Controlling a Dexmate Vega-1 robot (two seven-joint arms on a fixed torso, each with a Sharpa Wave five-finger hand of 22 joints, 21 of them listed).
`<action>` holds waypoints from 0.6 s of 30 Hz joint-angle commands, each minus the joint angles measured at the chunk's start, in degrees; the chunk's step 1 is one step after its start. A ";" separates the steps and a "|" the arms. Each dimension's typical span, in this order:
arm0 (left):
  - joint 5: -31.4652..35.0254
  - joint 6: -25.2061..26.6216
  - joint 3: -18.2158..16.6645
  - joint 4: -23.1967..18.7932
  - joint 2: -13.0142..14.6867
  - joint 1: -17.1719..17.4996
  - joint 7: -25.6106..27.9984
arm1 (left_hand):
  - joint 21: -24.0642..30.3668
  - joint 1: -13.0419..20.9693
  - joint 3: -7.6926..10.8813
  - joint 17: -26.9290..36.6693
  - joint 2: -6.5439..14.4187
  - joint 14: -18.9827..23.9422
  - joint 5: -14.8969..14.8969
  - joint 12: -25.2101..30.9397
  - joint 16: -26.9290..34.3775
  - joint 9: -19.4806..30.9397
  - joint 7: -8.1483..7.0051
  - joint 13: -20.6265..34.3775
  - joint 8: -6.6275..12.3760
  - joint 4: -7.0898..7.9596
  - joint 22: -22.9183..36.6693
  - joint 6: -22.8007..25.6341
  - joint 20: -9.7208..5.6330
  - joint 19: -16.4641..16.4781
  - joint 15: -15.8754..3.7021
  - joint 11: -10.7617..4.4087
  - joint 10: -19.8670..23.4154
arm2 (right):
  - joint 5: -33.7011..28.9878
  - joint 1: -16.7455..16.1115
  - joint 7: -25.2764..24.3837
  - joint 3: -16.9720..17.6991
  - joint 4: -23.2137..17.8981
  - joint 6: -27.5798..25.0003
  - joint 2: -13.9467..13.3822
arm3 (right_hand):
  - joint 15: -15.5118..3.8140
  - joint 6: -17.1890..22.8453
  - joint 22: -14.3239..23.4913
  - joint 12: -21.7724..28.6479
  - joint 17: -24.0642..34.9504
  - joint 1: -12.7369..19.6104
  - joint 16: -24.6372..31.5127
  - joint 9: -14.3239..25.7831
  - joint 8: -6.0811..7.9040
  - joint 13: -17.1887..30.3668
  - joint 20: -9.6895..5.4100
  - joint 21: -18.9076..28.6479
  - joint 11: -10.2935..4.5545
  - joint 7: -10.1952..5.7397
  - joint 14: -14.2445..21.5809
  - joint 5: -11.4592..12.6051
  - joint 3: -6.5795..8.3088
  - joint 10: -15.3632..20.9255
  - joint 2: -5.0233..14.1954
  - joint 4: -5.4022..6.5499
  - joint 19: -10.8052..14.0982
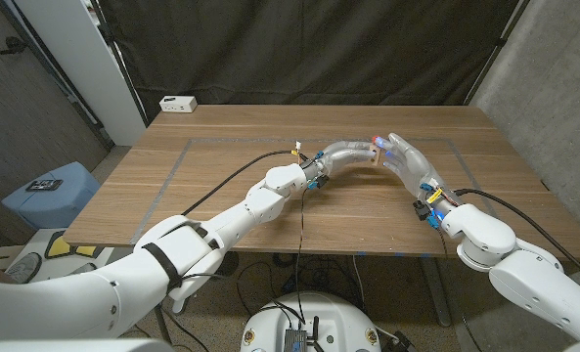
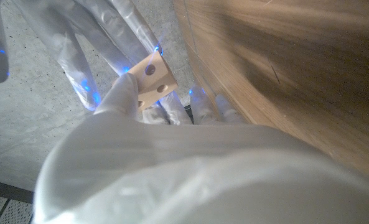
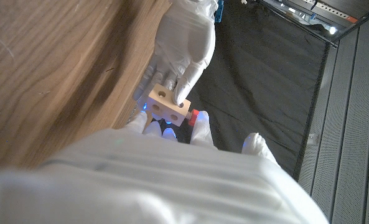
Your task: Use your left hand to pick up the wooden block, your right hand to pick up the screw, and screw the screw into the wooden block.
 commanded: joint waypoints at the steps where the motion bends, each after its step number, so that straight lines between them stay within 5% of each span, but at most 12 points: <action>1: 0.13 0.52 0.11 -1.58 0.64 0.63 0.31 | 0.42 -0.02 0.11 0.11 0.66 0.48 0.31 0.40 0.34 0.29 1.01 0.02 0.41 0.27 0.32 1.57 0.21 0.46 -1.45 0.13 0.17 | -0.12 -1.36 -0.56 1.16 -0.75 -0.21 -0.08 | -0.14 0.38 0.14 0.37 0.10 0.46 0.50 0.07 0.29 0.14 0.44 0.48 -0.42 -0.04 -6.85 -0.03 0.60 -4.08 0.79 0.06 0.34; 18: 0.49 1.51 0.35 -5.01 1.98 1.69 1.31 | 0.43 -0.03 0.14 0.13 0.69 0.41 0.30 0.39 0.32 0.29 0.99 0.02 0.38 0.24 0.32 1.51 0.19 0.47 -1.47 0.19 0.14 | -0.72 -1.57 -0.31 2.57 1.05 1.01 0.80 | -0.17 -0.57 0.13 0.35 0.10 0.41 0.54 0.08 -0.09 0.15 0.45 0.47 -0.28 0.15 -6.75 -0.05 0.61 -3.98 0.71 0.05 0.55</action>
